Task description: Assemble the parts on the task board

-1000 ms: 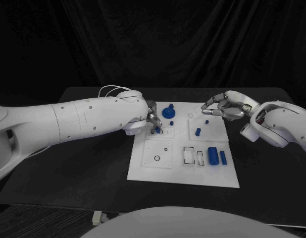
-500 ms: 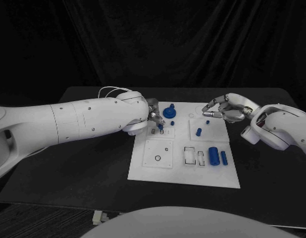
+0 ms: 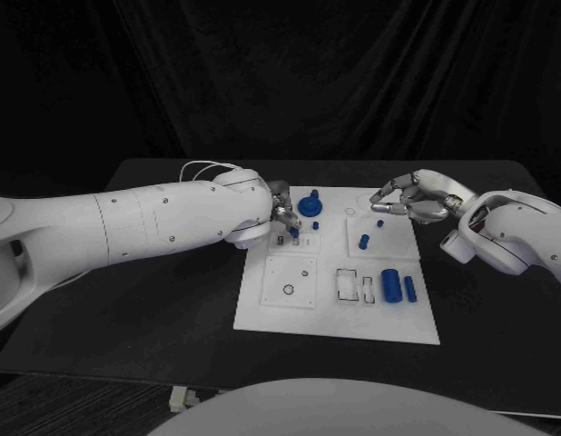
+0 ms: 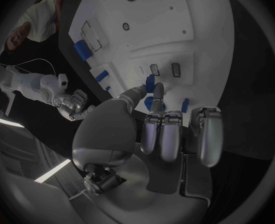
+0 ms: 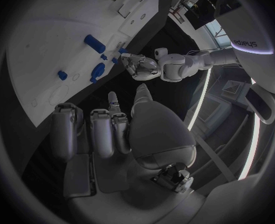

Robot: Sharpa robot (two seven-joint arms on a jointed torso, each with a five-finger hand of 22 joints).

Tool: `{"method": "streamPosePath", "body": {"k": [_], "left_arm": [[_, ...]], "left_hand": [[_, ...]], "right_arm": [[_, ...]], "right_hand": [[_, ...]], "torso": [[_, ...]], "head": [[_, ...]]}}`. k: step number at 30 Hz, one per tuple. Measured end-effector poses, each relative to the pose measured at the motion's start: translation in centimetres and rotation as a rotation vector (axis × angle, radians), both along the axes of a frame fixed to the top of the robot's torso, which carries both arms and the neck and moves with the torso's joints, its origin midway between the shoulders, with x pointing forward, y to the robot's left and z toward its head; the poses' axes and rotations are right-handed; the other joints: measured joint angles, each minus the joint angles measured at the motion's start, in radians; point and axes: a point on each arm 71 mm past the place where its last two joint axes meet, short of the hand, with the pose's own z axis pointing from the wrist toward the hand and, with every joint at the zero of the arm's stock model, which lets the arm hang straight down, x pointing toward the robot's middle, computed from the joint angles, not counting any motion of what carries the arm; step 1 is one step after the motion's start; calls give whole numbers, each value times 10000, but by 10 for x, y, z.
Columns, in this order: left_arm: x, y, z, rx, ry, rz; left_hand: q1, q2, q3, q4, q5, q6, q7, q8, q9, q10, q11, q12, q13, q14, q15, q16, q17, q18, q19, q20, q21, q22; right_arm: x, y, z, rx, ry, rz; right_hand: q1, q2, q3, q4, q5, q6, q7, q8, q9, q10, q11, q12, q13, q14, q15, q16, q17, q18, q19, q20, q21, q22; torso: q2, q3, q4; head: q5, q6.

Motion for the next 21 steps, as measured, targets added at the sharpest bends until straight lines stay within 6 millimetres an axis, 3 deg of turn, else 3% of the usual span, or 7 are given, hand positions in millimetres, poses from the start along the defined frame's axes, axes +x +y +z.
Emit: {"method": "streamPosePath", "body": {"k": [21], "left_arm": [[-1, 0, -5, 88, 140, 1]], "left_hand": [[-9, -7, 28, 27, -39, -23, -24, -1, 16, 0, 0, 0, 0, -1, 1, 0, 0, -1, 36, -36, -52, 0]], "right_arm": [[0, 0, 0, 16, -54, -10]], "right_hand": [[-1, -1, 0, 0, 0, 0, 0, 0, 1, 0, 0, 3, -1, 0, 0, 0, 0, 0, 0, 0, 0, -1]], "torso": [[1, -7, 2]], "head": [[51, 0]]}}
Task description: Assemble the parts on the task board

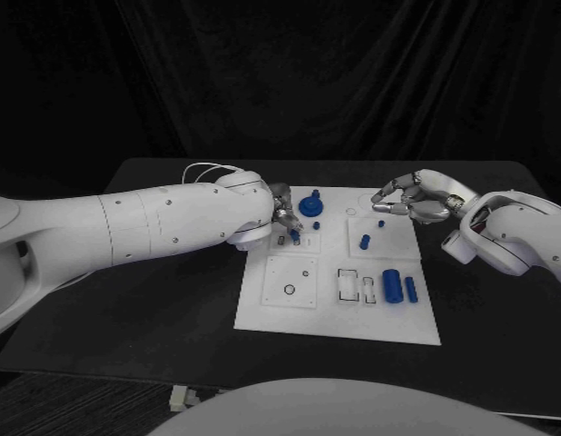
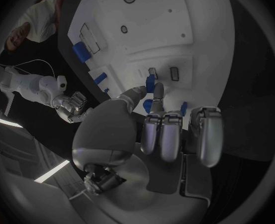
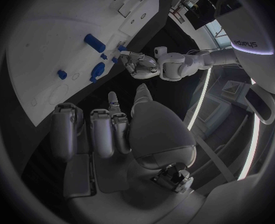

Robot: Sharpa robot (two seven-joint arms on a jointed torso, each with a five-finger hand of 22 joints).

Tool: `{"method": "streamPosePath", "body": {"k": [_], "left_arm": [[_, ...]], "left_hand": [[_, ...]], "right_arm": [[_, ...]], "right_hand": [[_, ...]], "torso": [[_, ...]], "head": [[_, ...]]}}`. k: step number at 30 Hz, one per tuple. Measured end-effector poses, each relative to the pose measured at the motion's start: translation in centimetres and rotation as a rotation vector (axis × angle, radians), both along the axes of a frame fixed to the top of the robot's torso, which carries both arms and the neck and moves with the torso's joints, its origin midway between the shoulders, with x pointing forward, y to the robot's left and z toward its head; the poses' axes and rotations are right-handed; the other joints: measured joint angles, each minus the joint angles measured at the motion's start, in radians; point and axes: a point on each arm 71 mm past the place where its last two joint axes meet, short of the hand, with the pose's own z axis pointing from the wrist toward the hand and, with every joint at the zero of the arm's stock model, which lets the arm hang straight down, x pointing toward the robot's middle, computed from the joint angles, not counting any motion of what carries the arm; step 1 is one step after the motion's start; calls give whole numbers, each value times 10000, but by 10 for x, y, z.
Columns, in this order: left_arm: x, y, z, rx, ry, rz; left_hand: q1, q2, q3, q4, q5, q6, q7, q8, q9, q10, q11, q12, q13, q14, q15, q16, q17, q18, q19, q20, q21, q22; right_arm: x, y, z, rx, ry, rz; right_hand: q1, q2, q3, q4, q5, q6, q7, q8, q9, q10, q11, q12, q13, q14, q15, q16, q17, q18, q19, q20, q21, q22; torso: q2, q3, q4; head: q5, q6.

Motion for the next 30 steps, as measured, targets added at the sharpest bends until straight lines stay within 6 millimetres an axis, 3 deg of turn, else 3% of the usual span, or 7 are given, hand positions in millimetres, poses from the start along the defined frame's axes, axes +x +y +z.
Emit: {"method": "streamPosePath", "body": {"k": [30], "left_arm": [[-1, 0, -5, 142, 197, -1]], "left_hand": [[-17, -15, 29, 26, -59, -57, 17, -1, 33, 0, 0, 0, 0, -1, 1, 0, -1, 0, 0, 0, 0, 0]], "right_arm": [[0, -1, 0, -1, -9, -16]], "right_hand": [[43, 43, 0, 0, 45, 0, 0, 0, 0, -36, 36, -39, 6, -36, 36, -33, 0, -1, 0, 0, -42, 5]], "torso": [[4, -1, 3]], "head": [[-13, 0]]}}
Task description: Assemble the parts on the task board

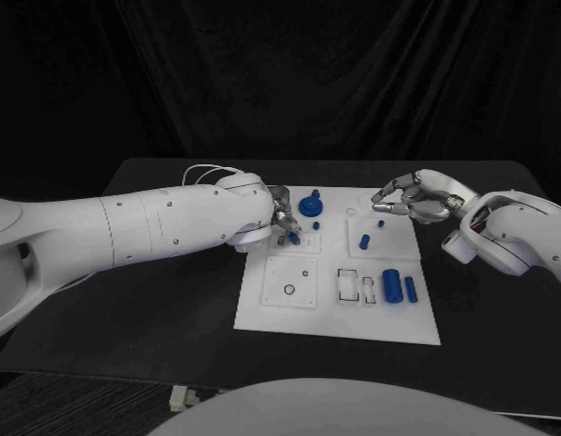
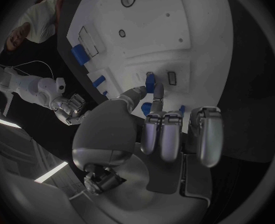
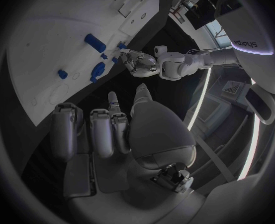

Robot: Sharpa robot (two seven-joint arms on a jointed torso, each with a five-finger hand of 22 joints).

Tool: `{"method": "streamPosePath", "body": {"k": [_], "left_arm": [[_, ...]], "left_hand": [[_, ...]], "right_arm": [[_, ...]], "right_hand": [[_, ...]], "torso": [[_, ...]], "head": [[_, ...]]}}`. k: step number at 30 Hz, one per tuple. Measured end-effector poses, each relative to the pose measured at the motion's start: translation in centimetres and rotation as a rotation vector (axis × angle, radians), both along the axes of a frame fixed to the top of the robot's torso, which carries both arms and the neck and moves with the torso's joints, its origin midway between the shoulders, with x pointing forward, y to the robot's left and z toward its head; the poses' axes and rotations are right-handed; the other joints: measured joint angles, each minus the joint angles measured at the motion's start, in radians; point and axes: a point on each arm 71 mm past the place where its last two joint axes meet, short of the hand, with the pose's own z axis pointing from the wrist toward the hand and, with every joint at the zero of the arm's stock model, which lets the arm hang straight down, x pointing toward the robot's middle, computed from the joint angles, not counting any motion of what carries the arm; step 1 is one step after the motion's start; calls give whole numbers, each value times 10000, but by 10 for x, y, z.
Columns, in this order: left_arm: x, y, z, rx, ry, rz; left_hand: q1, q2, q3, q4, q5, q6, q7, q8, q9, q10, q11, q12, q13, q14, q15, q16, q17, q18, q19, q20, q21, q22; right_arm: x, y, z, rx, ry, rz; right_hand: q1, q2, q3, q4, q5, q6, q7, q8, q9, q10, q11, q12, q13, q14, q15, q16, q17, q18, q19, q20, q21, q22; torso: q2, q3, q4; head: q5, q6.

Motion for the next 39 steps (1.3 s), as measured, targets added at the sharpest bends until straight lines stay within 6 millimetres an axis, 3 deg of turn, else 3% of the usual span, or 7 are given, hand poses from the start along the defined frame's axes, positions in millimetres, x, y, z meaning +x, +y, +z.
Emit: {"method": "streamPosePath", "body": {"k": [12, 19, 26, 32, 39], "left_arm": [[-1, -1, -2, -11, 34, -28], [-1, -1, -3, 6, 71, -48], [-2, -1, -3, 34, 110, -84], [-2, -1, -3, 64, 144, -100], [-2, -1, -4, 80, 166, -101]], "left_hand": [[-40, -39, 29, 28, -4, -33, 0, 0, -1, 0, 0, 0, 0, 0, 0, 0, 0, 0, 0, 0, -39, 0], [-77, -75, 221, -56, -304, -53, 20, -36, -2, 0, 0, 0, 0, 0, 0, 0, 0, 0, 0, 0, -39, 0], [-80, -78, 48, 206, -787, -8, -23, -101, -4, 0, 0, 0, 0, 0, 0, 0, 0, 0, 0, 0, -81, 0], [-291, -155, -405, 771, -1868, 16, -89, -259, -86, 0, 0, 0, 0, 0, 0, 0, 0, -1, 0, 0, -122, 0], [-459, -196, -753, 1140, -2107, -4, -69, -367, -139, 0, 0, 0, 0, 0, 0, 0, 0, 0, -1, 0, -181, 0]], "right_arm": [[0, 0, 0, 3, 0, 7], [0, 0, 0, -2, 0, -1], [0, 0, 0, -2, 1, 0], [0, 0, 0, -3, 1, -3], [0, 0, 0, -4, 1, -7]], "right_hand": [[37, -38, 0, 0, 0, 0, 0, 0, 0, 0, 0, 2, -13, 0, 1, 1, 0, 1, -36, 36, 0, -1], [37, -39, 0, 0, 0, 0, 0, 0, 0, 0, 0, 3, -14, -1, 1, 2, 0, 1, -36, 36, 0, -2], [36, -40, 0, 0, -1, 0, 0, 0, 0, 0, 0, 7, -13, -1, 1, 2, 0, 1, -36, 36, 0, -3], [35, -41, 0, 0, -1, 0, 0, 0, 0, 0, 0, 25, -10, -1, 1, 2, 0, 1, -36, 36, 1, -3], [35, -41, 0, 0, -1, 0, 0, 0, 0, 0, 0, 23, -8, 33, 35, 3, 0, 0, -36, 36, 1, -4]], "torso": [[2, -1, 0], [5, -2, 0], [2, -2, 0], [-1, -2, 0], [-3, -2, 0]], "head": [[12, 0], [30, 0], [13, 0], [8, 0], [-4, 0]]}}
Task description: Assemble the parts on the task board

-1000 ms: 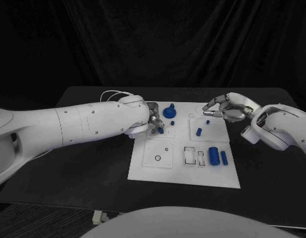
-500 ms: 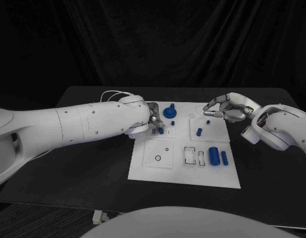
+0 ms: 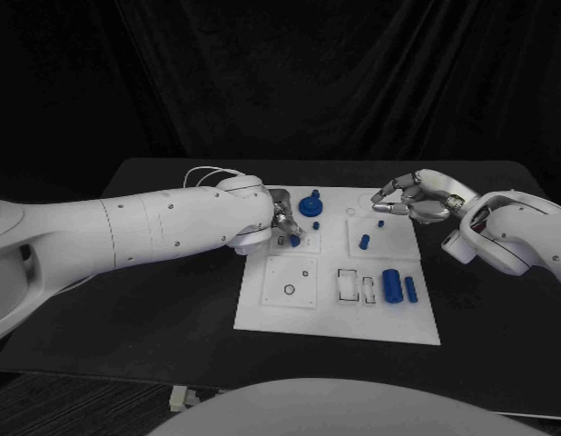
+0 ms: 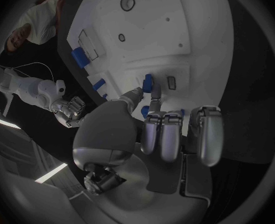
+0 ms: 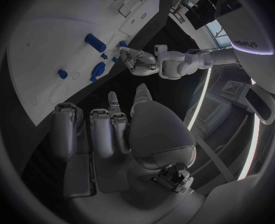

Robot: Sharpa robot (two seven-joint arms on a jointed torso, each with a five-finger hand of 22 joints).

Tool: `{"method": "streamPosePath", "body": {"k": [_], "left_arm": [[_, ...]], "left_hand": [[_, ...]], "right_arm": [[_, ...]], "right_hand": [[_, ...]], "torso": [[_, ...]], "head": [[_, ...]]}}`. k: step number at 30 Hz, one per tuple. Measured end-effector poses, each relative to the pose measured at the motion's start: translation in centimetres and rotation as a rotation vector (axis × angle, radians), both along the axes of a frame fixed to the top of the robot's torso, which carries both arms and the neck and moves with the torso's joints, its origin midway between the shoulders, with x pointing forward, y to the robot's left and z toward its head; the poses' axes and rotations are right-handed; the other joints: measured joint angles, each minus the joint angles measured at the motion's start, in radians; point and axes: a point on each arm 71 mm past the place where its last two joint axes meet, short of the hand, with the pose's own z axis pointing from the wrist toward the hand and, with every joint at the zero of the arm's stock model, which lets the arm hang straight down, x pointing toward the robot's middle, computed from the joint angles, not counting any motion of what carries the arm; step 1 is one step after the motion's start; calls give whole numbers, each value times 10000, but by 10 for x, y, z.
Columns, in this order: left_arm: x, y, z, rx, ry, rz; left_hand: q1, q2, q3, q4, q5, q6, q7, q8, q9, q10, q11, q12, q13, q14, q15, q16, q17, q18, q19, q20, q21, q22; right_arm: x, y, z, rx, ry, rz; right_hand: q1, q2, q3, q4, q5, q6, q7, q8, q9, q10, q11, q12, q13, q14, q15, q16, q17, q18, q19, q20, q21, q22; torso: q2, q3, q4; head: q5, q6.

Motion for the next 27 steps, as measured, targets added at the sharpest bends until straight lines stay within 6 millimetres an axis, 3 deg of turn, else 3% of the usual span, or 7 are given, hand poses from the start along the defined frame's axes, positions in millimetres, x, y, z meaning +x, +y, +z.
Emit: {"method": "streamPosePath", "body": {"k": [7, 20, 27], "left_arm": [[0, 0, -1, 13, 19, 7], [-1, 1, 0, 82, -23, 14], [0, 1, 0, 199, -85, 6]], "left_hand": [[-137, 31, -359, 414, -62, -45, 47, -117, -41, 0, 0, 0, 0, 0, 0, 0, 0, 0, 0, 0, 0, 0], [-198, -13, -685, 795, -255, -137, 140, -164, 5, 0, 0, 0, 0, 0, 0, 0, 0, 0, 0, 0, -94, 0], [-41, 134, -1046, 1068, -255, -160, 32, 565, 804, 0, 0, 0, 0, 0, 0, 0, 0, 0, 0, 0, -131, 0]], "right_arm": [[0, 0, 0, -1, 0, -2], [0, 0, 0, 0, 2, 0], [0, 0, 0, 0, 4, 3]], "right_hand": [[-1, 0, 0, 0, 0, 0, 0, 0, 0, 0, 0, -25, 7, 0, 1, 0, 0, 1, 0, 0, 0, 0], [-1, -1, 0, 0, 0, 0, 0, 0, 0, 0, 0, -24, -1, 1, 0, 0, 0, 1, 0, 0, 0, 5], [-1, -1, -28, 28, 0, 36, 36, 0, 0, 0, 0, -23, -1, 0, 1, 0, 0, 0, 0, 0, 0, 7]], "torso": [[3, 2, 0], [4, 4, -3], [6, 6, -2]], "head": [[0, 0], [9, 0], [15, 0]]}}
